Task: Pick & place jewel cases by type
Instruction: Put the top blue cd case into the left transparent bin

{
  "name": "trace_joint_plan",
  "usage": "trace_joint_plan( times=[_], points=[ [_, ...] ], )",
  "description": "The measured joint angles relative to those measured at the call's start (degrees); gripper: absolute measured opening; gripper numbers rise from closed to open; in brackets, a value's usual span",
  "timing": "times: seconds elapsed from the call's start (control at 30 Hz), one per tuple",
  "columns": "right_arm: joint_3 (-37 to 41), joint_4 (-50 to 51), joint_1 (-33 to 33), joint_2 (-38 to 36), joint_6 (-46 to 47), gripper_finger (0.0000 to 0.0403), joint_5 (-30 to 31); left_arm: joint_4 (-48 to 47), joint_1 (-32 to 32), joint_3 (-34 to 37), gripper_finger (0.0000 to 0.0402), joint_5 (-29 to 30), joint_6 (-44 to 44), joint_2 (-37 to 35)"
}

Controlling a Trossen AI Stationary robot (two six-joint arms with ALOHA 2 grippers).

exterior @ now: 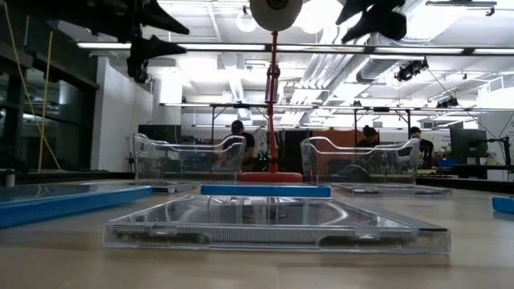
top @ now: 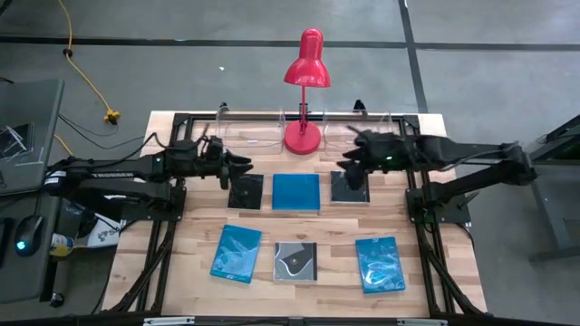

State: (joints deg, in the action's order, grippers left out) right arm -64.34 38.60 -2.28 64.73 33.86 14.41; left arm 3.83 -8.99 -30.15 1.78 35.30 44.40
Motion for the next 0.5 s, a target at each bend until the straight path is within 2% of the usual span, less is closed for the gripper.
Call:
trace_joint_plan(
  times=[0.27,0.37,0.5],
  points=[
    [0.0,0.6,-0.4,8.3,8.7,0.0198,-0.9,0.9,0.0,0.0,0.0278,-3.4,5.9,9.1],
    [0.0,0.8,-0.4,11.3,13.1,0.0202,-1.3,0.9,0.0,0.1,0.0297,-4.5,9.0,12.9],
    [0.0,1.9,-0.4,15.1,17.8,0.0203,-2.8,3.1,0.0,0.0,0.0305,-5.7,11.8,18.0]
  ],
)
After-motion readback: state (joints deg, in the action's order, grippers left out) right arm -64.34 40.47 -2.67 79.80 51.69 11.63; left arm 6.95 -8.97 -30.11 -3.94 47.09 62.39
